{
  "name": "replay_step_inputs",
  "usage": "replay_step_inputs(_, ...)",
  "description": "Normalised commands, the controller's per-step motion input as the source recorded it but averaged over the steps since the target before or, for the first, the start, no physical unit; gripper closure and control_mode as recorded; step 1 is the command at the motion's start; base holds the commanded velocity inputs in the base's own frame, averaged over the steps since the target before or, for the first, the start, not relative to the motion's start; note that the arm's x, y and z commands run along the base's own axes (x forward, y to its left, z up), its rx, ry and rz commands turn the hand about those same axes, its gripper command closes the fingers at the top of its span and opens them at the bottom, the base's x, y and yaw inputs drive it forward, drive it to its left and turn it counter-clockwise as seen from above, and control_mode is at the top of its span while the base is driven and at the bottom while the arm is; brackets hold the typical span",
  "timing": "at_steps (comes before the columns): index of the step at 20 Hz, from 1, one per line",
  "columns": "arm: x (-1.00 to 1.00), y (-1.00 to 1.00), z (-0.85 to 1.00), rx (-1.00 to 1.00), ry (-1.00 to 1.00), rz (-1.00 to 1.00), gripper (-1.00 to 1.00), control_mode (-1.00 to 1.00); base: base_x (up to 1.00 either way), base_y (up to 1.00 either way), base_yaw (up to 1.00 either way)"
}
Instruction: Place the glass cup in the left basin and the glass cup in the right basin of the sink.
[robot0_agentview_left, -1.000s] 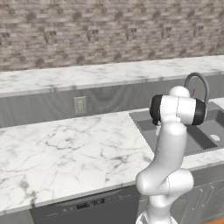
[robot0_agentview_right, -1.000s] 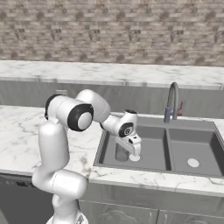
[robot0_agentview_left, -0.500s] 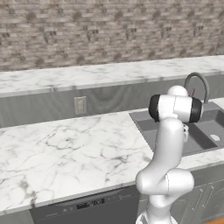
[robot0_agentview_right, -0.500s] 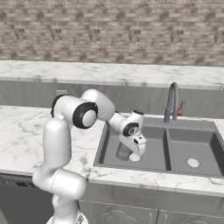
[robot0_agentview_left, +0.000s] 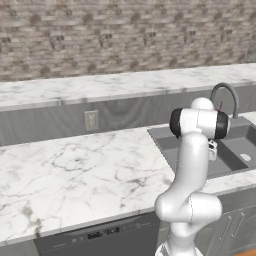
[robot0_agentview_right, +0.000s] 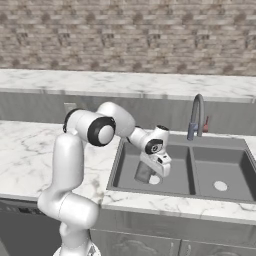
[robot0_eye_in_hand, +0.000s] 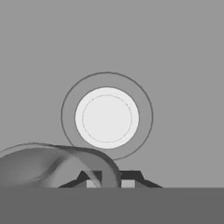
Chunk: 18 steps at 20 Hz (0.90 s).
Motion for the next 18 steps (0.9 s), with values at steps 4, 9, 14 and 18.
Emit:
replay_step_inputs(4,-0.11,0.24,-0.45,-0.02,0.00,-0.01,-1.00,-1.00,0.00,0.00,0.00)
replay_step_inputs(9,-0.08,0.27,-0.45,-0.02,0.00,-0.04,-1.00,-1.00,0.00,0.00,0.00)
replay_step_inputs(14,-0.13,0.29,-0.35,0.00,-0.09,-0.05,-1.00,-1.00,0.00,0.00,0.00)
replay_step_inputs(18,-0.20,0.36,-0.12,0.00,-0.21,-0.05,-1.00,-1.00,0.00,0.00,0.00)
